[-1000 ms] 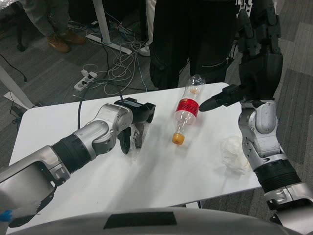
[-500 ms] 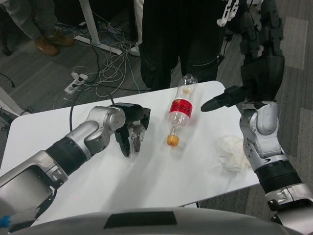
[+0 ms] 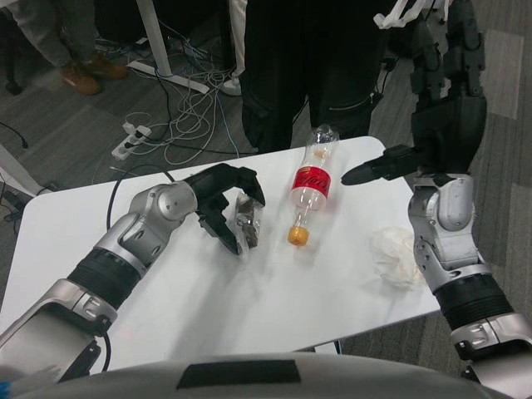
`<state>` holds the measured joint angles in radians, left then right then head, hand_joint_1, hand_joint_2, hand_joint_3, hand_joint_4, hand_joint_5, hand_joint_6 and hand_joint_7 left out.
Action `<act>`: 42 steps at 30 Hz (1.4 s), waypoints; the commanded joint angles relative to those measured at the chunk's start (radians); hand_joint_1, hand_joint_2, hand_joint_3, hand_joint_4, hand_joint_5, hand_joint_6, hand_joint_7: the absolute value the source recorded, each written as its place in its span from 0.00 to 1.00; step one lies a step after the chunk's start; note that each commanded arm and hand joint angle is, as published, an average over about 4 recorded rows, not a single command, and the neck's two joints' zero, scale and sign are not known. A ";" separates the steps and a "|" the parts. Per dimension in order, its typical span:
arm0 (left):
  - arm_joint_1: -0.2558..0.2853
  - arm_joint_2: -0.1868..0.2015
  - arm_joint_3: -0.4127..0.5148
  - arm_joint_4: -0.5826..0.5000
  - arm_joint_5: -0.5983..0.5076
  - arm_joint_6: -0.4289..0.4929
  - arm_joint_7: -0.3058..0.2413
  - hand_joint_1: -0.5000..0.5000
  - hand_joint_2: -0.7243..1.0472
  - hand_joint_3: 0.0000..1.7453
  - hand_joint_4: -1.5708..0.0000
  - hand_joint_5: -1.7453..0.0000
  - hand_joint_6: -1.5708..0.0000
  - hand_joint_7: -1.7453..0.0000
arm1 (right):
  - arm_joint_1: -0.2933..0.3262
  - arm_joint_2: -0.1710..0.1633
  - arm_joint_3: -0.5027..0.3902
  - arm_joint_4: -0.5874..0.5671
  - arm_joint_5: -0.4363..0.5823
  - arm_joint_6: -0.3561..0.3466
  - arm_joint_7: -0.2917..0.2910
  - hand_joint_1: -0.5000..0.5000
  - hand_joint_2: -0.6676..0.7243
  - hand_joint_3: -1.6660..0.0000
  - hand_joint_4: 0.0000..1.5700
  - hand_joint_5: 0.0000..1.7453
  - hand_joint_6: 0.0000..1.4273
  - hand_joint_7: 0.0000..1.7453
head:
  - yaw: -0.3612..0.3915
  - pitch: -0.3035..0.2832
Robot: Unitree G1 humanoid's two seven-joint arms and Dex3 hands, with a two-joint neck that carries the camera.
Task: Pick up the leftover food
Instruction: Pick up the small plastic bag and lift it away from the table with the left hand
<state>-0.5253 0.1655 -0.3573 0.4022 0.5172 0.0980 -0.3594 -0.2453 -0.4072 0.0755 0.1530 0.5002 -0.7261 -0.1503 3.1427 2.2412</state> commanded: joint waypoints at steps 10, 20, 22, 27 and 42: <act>0.065 -0.119 0.260 0.000 -0.066 -0.221 0.068 0.27 0.76 0.05 0.05 0.00 0.33 0.48 | 0.027 -0.005 -0.019 -0.002 0.036 -0.012 0.000 0.09 0.64 1.00 0.00 0.00 0.00 0.00 | -0.046 0.021; 0.102 -0.174 0.385 -0.024 -0.250 -0.455 0.159 0.29 0.75 0.05 0.05 0.00 0.34 0.48 | 0.047 -0.010 -0.034 0.000 0.042 -0.012 0.010 0.12 0.64 1.00 0.00 0.00 0.00 0.00 | -0.095 0.135; 0.110 -0.175 0.393 -0.038 -0.285 -0.483 0.172 0.29 0.75 0.05 0.05 0.00 0.34 0.48 | 0.050 -0.013 -0.035 0.000 0.039 -0.011 0.017 0.12 0.64 1.00 0.00 0.00 0.00 0.00 | -0.100 0.160; 0.138 -0.175 0.410 -0.110 -0.389 -0.524 0.218 0.29 0.75 0.04 0.05 0.00 0.33 0.44 | 0.050 -0.021 -0.030 -0.007 0.027 0.012 0.060 0.12 0.64 1.00 0.00 0.00 0.00 0.00 | -0.102 0.208; 0.171 -0.143 0.440 -0.181 -0.622 -0.694 0.315 0.33 0.76 0.04 0.05 0.00 0.32 0.40 | 0.010 -0.044 0.037 -0.071 -0.011 0.215 0.197 0.17 0.55 1.00 0.00 0.00 0.00 0.00 | -0.085 0.238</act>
<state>-0.3723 0.0136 0.0763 0.2348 -0.0886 -0.5840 -0.0522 -0.2133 -0.4420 0.1054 0.0992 0.4922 -0.5232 0.0456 3.0553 2.4813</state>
